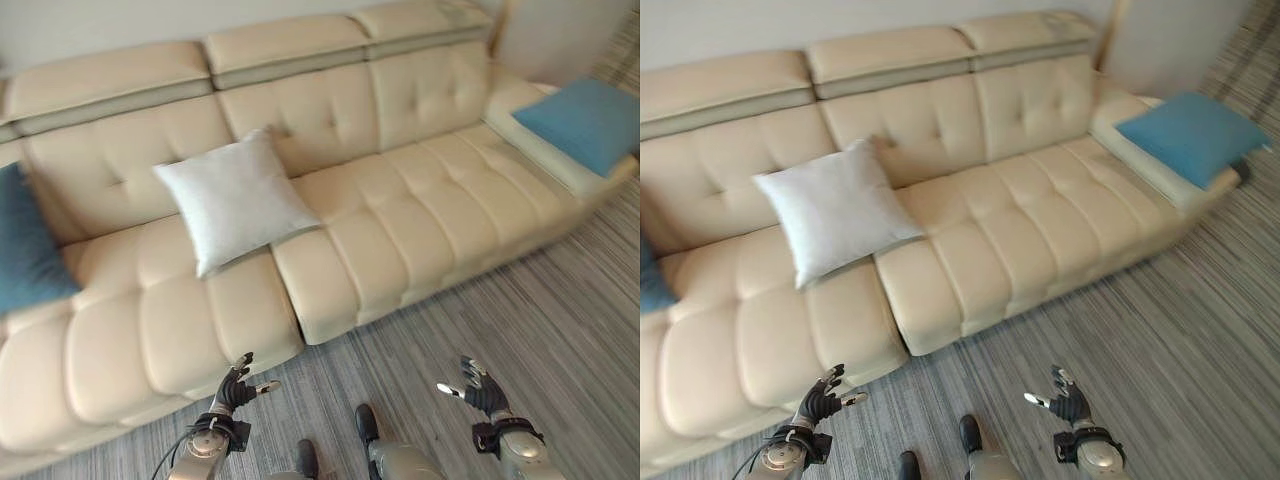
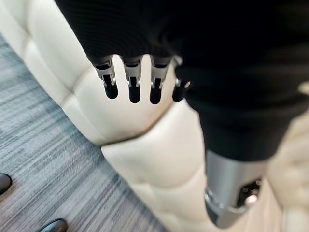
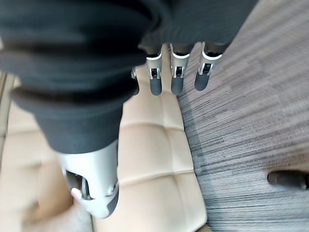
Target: Pick up all the scattered cushions and arrange them neatly on the sofa.
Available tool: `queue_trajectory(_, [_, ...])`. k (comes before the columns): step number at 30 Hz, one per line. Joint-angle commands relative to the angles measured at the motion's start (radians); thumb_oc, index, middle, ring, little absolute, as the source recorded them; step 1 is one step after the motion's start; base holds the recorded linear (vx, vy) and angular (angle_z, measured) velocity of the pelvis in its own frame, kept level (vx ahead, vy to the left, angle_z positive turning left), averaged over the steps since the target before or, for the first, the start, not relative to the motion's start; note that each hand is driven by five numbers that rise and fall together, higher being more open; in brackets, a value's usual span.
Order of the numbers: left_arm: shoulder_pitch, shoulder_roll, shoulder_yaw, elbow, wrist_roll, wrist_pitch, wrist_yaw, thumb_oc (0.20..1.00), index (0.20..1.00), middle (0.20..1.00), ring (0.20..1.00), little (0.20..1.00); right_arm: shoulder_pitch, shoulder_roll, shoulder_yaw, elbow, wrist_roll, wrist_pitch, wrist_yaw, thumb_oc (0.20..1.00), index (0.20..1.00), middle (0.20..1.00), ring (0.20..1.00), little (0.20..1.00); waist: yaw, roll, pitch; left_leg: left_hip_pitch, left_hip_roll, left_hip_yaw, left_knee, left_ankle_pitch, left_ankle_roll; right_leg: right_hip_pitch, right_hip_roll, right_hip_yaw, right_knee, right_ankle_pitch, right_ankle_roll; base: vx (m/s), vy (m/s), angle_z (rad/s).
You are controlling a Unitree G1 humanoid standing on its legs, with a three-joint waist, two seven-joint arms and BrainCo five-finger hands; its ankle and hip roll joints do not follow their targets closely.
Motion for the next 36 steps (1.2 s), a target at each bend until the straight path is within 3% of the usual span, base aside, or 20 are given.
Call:
queue_trajectory(1, [0.014, 0.042, 0.006, -0.043, 0.018, -0.031, -0.005, 1.0, 1.0, 1.0, 1.0, 1.0, -0.026, -0.023, 0.0, -0.011, 0.038, -0.027, -0.014, 1.0, 1.0, 1.0, 1.0, 1.0, 0.004, -0.024, -0.013, -0.048, 0.023, -0.093, 0.104, -0.092, -0.05, 0.024, -0.056, -0.099, 0.131, -0.065, 0.062, 0.0, -0.093, -0.89])
queue_trajectory(2, [0.009, 0.042, 0.0, -0.046, 0.015, -0.028, -0.008, 1.0, 1.0, 1.0, 1.0, 1.0, -0.032, -0.022, 0.011, -0.022, 0.027, -0.024, -0.017, 1.0, 1.0, 1.0, 1.0, 1.0, 0.007, -0.018, -0.011, -0.028, 0.045, -0.045, 0.109, -0.101, -0.053, 0.015, -0.097, -0.225, 0.153, -0.078, 0.048, 0.0, -0.087, -1.04])
queue_trajectory(3, [0.008, 0.042, 0.0, -0.046, 0.015, -0.028, -0.008, 1.0, 1.0, 1.0, 1.0, 1.0, -0.032, -0.021, 0.011, -0.022, 0.027, -0.024, -0.017, 1.0, 1.0, 1.0, 1.0, 1.0, 0.007, -0.019, -0.014, -0.032, 0.045, -0.045, 0.109, -0.098, -0.053, 0.012, -0.098, -0.224, 0.151, -0.075, 0.047, 0.03, -0.092, -1.52])
queue_trajectory(5, [0.01, 0.045, 0.004, -0.058, 0.008, -0.023, -0.008, 1.0, 1.0, 1.0, 1.0, 1.0, -0.035, -0.023, 0.022, -0.032, 0.018, -0.026, -0.019, 1.0, 1.0, 1.0, 1.0, 1.0, 0.018, -0.014, -0.014, -0.01, 0.068, 0.007, 0.11, -0.105, -0.058, 0.013, -0.145, -0.36, 0.169, -0.089, 0.032, 0.08, -0.158, -1.36])
queue_trajectory(6, [0.014, 0.042, 0.003, -0.055, 0.01, -0.019, -0.013, 1.0, 1.0, 1.0, 1.0, 1.0, -0.031, -0.026, 0.039, -0.05, -0.002, -0.022, -0.016, 1.0, 1.0, 1.0, 1.0, 1.0, 0.022, -0.013, -0.025, 0.022, 0.088, 0.043, 0.107, -0.129, -0.072, 0.041, -0.17, -0.434, 0.165, -0.108, 0.041, 0.12, -0.179, -1.44])
queue_trajectory(9, [0.011, 0.034, -0.006, -0.044, 0.015, -0.015, -0.022, 1.0, 1.0, 1.0, 1.0, 1.0, -0.019, -0.03, 0.04, -0.06, -0.014, -0.018, -0.011, 1.0, 1.0, 1.0, 1.0, 1.0, 0.007, -0.018, -0.035, 0.033, 0.097, 0.058, 0.13, -0.139, -0.082, 0.048, -0.155, -0.401, 0.149, -0.113, 0.039, 0.15, -0.191, -1.22])
queue_trajectory(11, [-0.001, 0.029, -0.018, -0.042, 0.014, -0.017, -0.026, 1.0, 1.0, 1.0, 1.0, 1.0, -0.007, -0.04, 0.033, -0.06, -0.01, -0.019, -0.012, 1.0, 1.0, 1.0, 1.0, 1.0, -0.012, -0.023, -0.033, 0.012, 0.129, 0.054, 0.24, -0.161, -0.093, 0.06, -0.128, -0.35, 0.135, -0.121, 0.023, 0.17, -0.313, -0.39])
queue_trajectory(13, [-0.019, 0.018, -0.041, -0.039, 0.012, -0.017, -0.028, 1.0, 1.0, 1.0, 1.0, 1.0, 0.005, -0.061, 0.028, -0.071, 0.0, -0.025, -0.018, 1.0, 1.0, 1.0, 1.0, 1.0, -0.017, -0.027, -0.016, -0.045, 0.17, 0.022, 0.404, -0.136, -0.101, 0.095, -0.094, -0.317, 0.117, -0.14, -0.013, 0.1, -0.317, -0.16])
queue_trajectory(14, [-0.029, 0.011, -0.049, -0.031, 0.011, -0.017, -0.026, 1.0, 1.0, 1.0, 1.0, 1.0, 0.001, -0.074, 0.025, -0.069, 0.001, -0.026, -0.022, 1.0, 1.0, 1.0, 1.0, 1.0, -0.015, -0.035, -0.004, -0.083, 0.173, 0.007, 0.461, -0.093, -0.101, 0.1, -0.085, -0.314, 0.106, -0.131, -0.035, 0.0, -0.195, -0.01])
queue_trajectory(17, [-0.038, -0.001, -0.066, -0.023, 0.007, -0.014, -0.022, 1.0, 1.0, 1.0, 1.0, 1.0, 0.005, -0.081, 0.021, -0.069, 0.011, -0.024, -0.027, 1.0, 1.0, 1.0, 1.0, 1.0, -0.01, -0.037, 0.004, -0.14, 0.146, -0.058, 0.498, -0.068, -0.107, 0.123, -0.07, -0.296, 0.089, -0.141, -0.05, 0.09, -0.164, -0.26])
queue_trajectory(19, [-0.038, -0.002, -0.073, -0.026, 0.012, -0.012, -0.021, 1.0, 1.0, 1.0, 1.0, 1.0, 0.007, -0.082, 0.02, -0.073, 0.013, -0.027, -0.027, 1.0, 1.0, 1.0, 1.0, 1.0, 0.005, -0.043, 0.004, -0.188, 0.081, -0.126, 0.445, -0.096, -0.096, 0.141, -0.063, -0.267, 0.071, -0.146, -0.045, 0.12, -0.056, -0.2])
queue_trajectory(20, [-0.038, -0.002, -0.073, -0.025, 0.012, -0.012, -0.021, 1.0, 1.0, 1.0, 1.0, 1.0, 0.007, -0.082, 0.02, -0.073, 0.013, -0.027, -0.027, 1.0, 1.0, 1.0, 1.0, 1.0, 0.004, -0.045, 0.002, -0.19, 0.078, -0.126, 0.44, -0.091, -0.095, 0.138, -0.066, -0.268, 0.07, -0.144, -0.045, 0.31, -0.069, -0.3])
queue_trajectory(21, [-0.024, -0.001, -0.077, -0.031, 0.019, -0.01, -0.021, 1.0, 1.0, 1.0, 1.0, 1.0, 0.005, -0.086, 0.029, -0.062, 0.009, -0.029, -0.033, 1.0, 1.0, 1.0, 1.0, 1.0, 0.033, -0.038, 0.005, -0.25, 0.028, -0.208, 0.308, -0.045, -0.095, 0.173, -0.035, -0.234, 0.054, -0.162, -0.039, 0.43, -0.047, -0.48])
queue_trajectory(22, [-0.022, -0.002, -0.074, -0.027, 0.023, -0.006, -0.017, 1.0, 1.0, 1.0, 1.0, 1.0, -0.003, -0.084, 0.036, -0.052, 0.006, -0.031, -0.04, 1.0, 1.0, 1.0, 1.0, 1.0, 0.055, -0.026, 0.012, -0.292, 0.01, -0.273, 0.212, 0.027, -0.108, 0.205, -0.002, -0.207, 0.048, -0.179, -0.041, 0.63, -0.036, -0.91])
queue_trajectory(23, [-0.025, -0.004, -0.066, -0.021, 0.016, -0.004, -0.013, 1.0, 1.0, 1.0, 1.0, 1.0, -0.01, -0.077, 0.044, -0.04, 0.007, -0.031, -0.044, 1.0, 1.0, 1.0, 1.0, 1.0, 0.071, -0.022, 0.017, -0.322, 0.003, -0.313, 0.146, 0.055, -0.115, 0.229, 0.016, -0.175, 0.051, -0.2, -0.041, 0.49, 0.02, -0.87])
queue_trajectory(26, [-0.016, 0.006, -0.048, -0.03, 0.016, -0.003, -0.013, 1.0, 1.0, 1.0, 1.0, 1.0, -0.01, -0.079, 0.051, -0.045, -0.006, -0.026, -0.034, 1.0, 1.0, 1.0, 1.0, 1.0, 0.081, -0.01, 0.007, -0.312, 0.011, -0.342, 0.114, 0.091, -0.11, 0.257, 0.036, -0.128, 0.073, -0.232, -0.042, 0.3, 0.081, -0.79])
queue_trajectory(29, [-0.011, 0.01, -0.043, -0.037, 0.012, -0.004, -0.017, 1.0, 1.0, 1.0, 1.0, 1.0, -0.008, -0.076, 0.062, -0.046, -0.019, -0.024, -0.021, 1.0, 1.0, 1.0, 1.0, 1.0, 0.087, -0.021, -0.003, -0.303, -0.002, -0.338, 0.153, 0.088, -0.095, 0.277, 0.016, -0.093, 0.109, -0.25, -0.03, 0.46, 0.219, -0.75])
queue_trajectory(32, [-0.013, 0.019, -0.04, -0.04, 0.012, -0.004, -0.022, 1.0, 1.0, 1.0, 1.0, 1.0, -0.013, -0.06, 0.065, -0.04, -0.021, -0.018, -0.004, 1.0, 1.0, 1.0, 1.0, 1.0, 0.094, -0.037, -0.028, -0.278, -0.015, -0.307, 0.173, 0.046, -0.071, 0.267, -0.02, -0.07, 0.156, -0.234, 0.001, 0.33, 0.163, -0.93])
queue_trajectory(34, [-0.012, 0.028, -0.034, -0.048, 0.012, -0.004, -0.021, 1.0, 1.0, 1.0, 1.0, 1.0, -0.027, -0.052, 0.069, -0.04, -0.023, -0.017, 0.002, 1.0, 1.0, 1.0, 1.0, 1.0, 0.103, -0.04, -0.032, -0.256, -0.027, -0.286, 0.184, 0.008, -0.048, 0.232, -0.054, -0.086, 0.238, -0.186, 0.034, 0.28, 0.158, -0.33])
queue_trajectory(36, [-0.01, 0.043, -0.024, -0.071, 0.011, -0.005, -0.018, 1.0, 1.0, 1.0, 1.0, 1.0, -0.043, -0.048, 0.072, -0.047, -0.025, -0.017, 0.004, 1.0, 1.0, 1.0, 1.0, 1.0, 0.106, -0.04, -0.023, -0.224, -0.037, -0.266, 0.198, -0.026, -0.026, 0.177, -0.085, -0.106, 0.343, -0.085, 0.066, 0.24, 0.134, -0.35])
